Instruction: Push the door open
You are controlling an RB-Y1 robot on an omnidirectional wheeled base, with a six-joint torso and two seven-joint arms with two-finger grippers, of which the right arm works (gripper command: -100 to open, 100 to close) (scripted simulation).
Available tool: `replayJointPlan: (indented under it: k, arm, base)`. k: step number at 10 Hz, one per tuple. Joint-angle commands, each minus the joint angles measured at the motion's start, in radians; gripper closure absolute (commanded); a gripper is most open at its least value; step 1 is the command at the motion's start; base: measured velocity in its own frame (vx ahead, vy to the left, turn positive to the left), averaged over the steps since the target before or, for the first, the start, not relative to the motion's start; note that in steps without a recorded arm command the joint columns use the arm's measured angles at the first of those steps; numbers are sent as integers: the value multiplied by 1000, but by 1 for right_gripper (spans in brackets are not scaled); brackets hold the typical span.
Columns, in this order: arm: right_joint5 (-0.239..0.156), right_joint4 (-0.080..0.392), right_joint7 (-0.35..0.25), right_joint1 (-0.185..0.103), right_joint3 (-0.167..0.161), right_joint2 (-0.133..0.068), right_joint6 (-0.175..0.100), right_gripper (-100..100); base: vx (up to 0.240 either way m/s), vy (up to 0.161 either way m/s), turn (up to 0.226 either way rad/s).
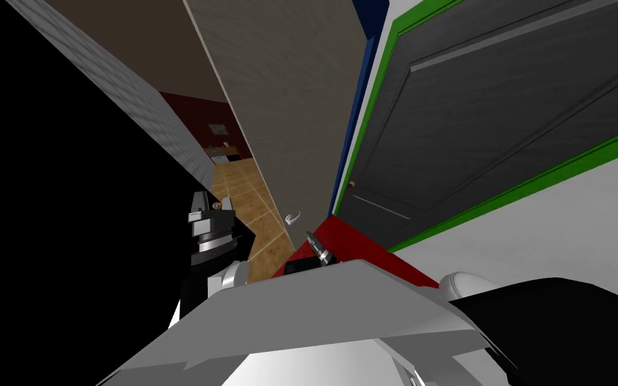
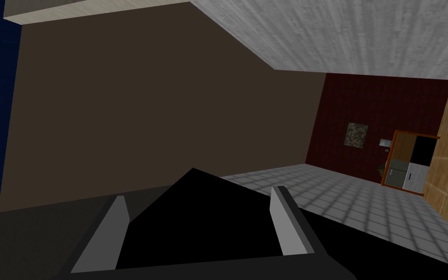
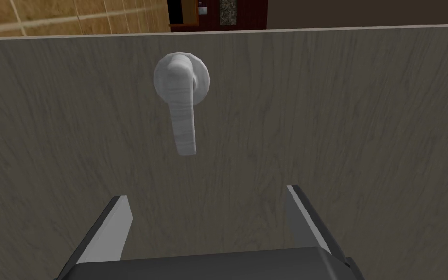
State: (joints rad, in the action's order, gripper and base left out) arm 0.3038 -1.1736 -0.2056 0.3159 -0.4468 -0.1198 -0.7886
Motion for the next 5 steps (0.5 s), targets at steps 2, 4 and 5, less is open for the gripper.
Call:
replayJointPlan:
  k: [2, 4, 5]
  arm:
    - [29, 42, -19, 3, -35, -10, -8, -100]
    - [20, 41, -15, -11, -25, -2, 1, -100]
    - [18, 46, -13, -15, -23, 1, 2, -100]
  base:
    - [224, -52, 36]
    - [114, 22, 28]
    - [175, 114, 35]
